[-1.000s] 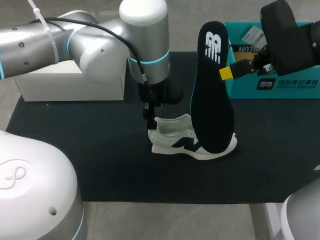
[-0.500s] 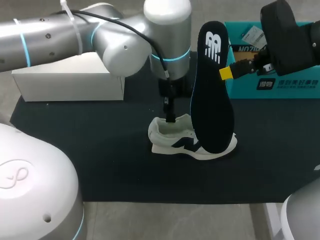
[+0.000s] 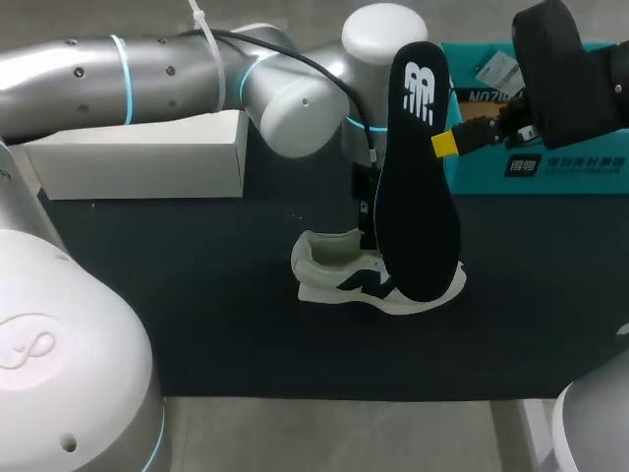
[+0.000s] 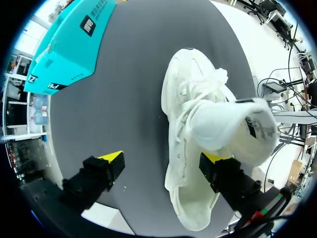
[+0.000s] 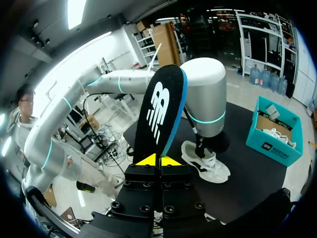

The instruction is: Take the shoe out of the shoebox, open the shoe tongue, remove and reinsert the insole, then place the shoe into the shoebox

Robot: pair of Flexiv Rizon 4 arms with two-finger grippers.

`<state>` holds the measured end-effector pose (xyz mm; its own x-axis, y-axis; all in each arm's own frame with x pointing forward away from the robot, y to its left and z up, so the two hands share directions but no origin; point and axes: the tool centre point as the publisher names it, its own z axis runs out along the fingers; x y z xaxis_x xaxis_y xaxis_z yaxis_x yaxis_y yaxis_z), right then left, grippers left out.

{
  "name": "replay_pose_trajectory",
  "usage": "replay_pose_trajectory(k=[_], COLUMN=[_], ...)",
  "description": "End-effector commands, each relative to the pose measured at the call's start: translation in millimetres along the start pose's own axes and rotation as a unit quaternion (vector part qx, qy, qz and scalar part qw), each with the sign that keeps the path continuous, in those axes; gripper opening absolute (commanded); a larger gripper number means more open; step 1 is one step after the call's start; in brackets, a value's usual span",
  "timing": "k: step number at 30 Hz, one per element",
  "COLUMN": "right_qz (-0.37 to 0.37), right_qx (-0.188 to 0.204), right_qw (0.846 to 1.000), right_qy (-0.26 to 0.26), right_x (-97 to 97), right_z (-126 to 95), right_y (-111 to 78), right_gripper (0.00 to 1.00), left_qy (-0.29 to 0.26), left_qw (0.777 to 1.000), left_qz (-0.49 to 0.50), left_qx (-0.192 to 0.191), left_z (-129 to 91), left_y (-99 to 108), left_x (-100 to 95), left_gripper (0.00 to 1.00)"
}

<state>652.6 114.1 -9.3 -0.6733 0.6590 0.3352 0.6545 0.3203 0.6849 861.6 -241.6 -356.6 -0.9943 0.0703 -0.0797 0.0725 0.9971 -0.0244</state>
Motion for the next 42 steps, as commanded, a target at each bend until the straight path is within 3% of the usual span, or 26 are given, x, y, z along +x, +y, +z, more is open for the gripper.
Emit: replay_pose_trajectory(k=[1, 2, 4, 5, 6, 7, 15, 38, 42], right_qz=[0.001, 0.001, 0.001, 0.001, 0.001, 0.001, 0.001, 0.001, 0.001], right_qx=[0.003, 0.003, 0.003, 0.003, 0.003, 0.003, 0.003, 0.003, 0.003], right_qw=[1.000, 1.000, 1.000, 1.000, 1.000, 1.000, 1.000, 1.000, 1.000], right_qy=[0.000, 0.000, 0.000, 0.000, 0.000, 0.000, 0.000, 0.000, 0.000], right_x=[0.0, 0.0, 0.0, 0.0, 0.0, 0.0, 0.0, 0.0, 0.0], right_z=[3, 3, 3, 3, 3, 3, 3, 3, 3], right_y=[3.3, 3.3, 3.3, 3.3, 3.3, 3.3, 3.3, 3.3, 3.3], right_gripper=[0.00, 0.00, 0.00, 0.00, 0.00, 0.00, 0.00, 0.00, 0.00], left_qy=[0.008, 0.010, 0.011, 0.012, 0.013, 0.015, 0.021, 0.021, 0.017], left_qw=[1.000, 1.000, 1.000, 1.000, 1.000, 1.000, 1.000, 1.000, 0.998], left_qz=[0.001, 0.001, 0.003, 0.004, 0.005, 0.005, 0.014, 0.014, 0.054], left_qx=[0.008, 0.007, 0.005, 0.005, 0.004, 0.002, -0.005, -0.005, 0.003], left_z=[15, 16, 20, 22, 24, 26, 33, 33, 21], left_y=[4, 5, 5, 6, 6, 6, 5, 5, 15], left_x=[-4.8, -4.6, -3.3, -2.6, -1.8, -1.3, 8.8, 8.8, 5.1], left_gripper=[1.00, 1.00, 0.77, 0.46, 0.27, 0.00, 0.00, 0.00, 0.00])
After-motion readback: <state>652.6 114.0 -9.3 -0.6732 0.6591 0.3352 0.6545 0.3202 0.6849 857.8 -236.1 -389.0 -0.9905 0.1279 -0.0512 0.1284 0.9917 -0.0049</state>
